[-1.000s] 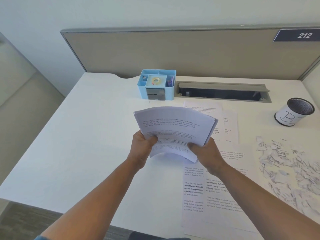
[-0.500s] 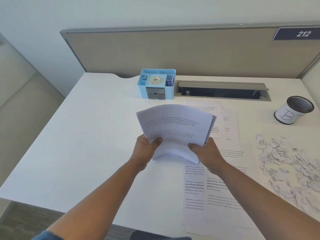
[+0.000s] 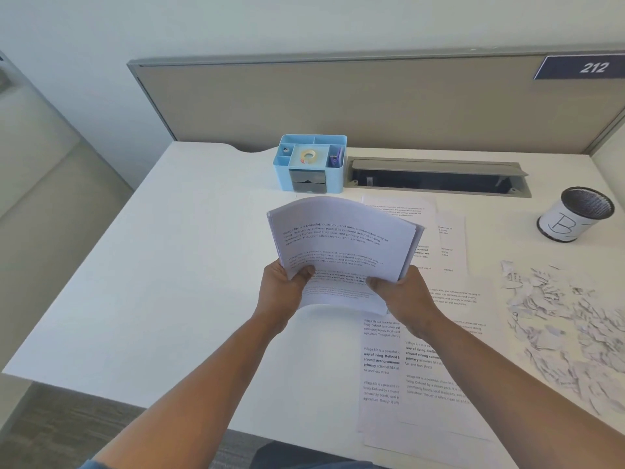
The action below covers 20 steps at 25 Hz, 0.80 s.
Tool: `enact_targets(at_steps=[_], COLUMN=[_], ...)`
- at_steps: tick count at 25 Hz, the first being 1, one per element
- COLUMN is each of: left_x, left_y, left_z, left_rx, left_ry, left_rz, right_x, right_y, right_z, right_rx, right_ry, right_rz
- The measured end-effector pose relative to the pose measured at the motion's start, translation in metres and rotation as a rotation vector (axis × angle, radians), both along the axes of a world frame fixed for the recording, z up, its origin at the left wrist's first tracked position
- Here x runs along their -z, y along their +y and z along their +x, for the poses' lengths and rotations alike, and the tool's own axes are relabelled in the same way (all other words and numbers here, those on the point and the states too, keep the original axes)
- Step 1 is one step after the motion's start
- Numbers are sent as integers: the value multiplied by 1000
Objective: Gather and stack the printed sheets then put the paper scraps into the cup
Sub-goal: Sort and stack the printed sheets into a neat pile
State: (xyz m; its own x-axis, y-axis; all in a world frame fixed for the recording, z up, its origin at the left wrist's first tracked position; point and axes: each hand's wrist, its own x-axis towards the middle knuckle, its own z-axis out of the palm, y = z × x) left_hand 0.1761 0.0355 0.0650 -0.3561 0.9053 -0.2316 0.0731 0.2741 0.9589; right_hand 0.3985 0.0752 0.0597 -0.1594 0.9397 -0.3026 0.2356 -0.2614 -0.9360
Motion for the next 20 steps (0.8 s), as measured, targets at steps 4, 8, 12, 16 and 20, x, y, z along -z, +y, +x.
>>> enact_targets(at_steps=[4, 8, 12, 16, 20], left_x=[-6, -12, 1, 11, 21], left_y=[-9, -14, -27, -39, -41], left_z=[-12, -39, -70, -96, -112], left_rx=[-29, -24, 30, 77, 152], left_ry=[13, -1, 1, -38, -91], left_rz=[8, 23, -24, -50, -54], right_x=[1, 1, 14, 20, 13], right_y=[-8, -16, -27, -38, -52], right_z=[-15, -42, -68, -87, -100], right_rx=[-25, -26, -8, 10, 55], right_ry=[6, 27, -7, -39, -27], right_rz=[6, 23, -28, -43, -27])
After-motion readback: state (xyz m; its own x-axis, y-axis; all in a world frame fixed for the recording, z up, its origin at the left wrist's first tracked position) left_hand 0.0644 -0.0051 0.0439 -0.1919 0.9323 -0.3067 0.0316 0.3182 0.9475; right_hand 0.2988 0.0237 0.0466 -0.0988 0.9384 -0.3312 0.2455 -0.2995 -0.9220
